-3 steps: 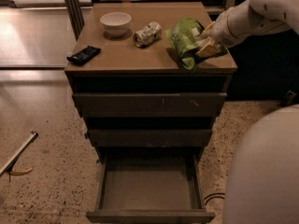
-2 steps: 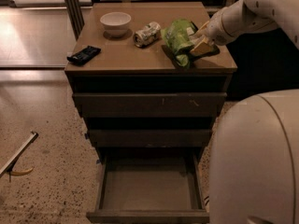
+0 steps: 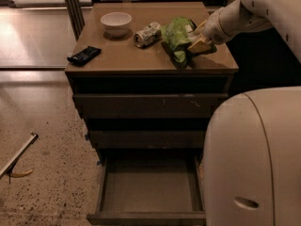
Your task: Pick green rice chip bag from bottom drawer and place on counter
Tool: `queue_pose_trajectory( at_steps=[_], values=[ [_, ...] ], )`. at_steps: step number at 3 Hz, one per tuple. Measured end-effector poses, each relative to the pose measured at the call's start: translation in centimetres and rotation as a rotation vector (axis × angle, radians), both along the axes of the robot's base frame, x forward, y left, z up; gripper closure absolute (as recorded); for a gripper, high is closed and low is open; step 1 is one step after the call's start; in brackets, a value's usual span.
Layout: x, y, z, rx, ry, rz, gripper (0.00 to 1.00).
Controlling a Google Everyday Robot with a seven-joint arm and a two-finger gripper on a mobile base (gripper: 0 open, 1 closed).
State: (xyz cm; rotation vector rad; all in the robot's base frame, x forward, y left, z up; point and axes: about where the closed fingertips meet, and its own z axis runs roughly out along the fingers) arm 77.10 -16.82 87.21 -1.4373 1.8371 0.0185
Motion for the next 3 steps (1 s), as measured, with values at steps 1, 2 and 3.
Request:
queue_pose_trajectory(
  at_steps=[1, 2, 3],
  values=[
    [0.00, 0.00, 0.00, 0.000, 0.000, 0.000, 0.12],
    [0.00, 0.01, -0.01, 0.000, 0.000, 0.000, 0.00],
    [0.00, 0.01, -0.01, 0.000, 0.000, 0.000, 0.00]
  ],
)
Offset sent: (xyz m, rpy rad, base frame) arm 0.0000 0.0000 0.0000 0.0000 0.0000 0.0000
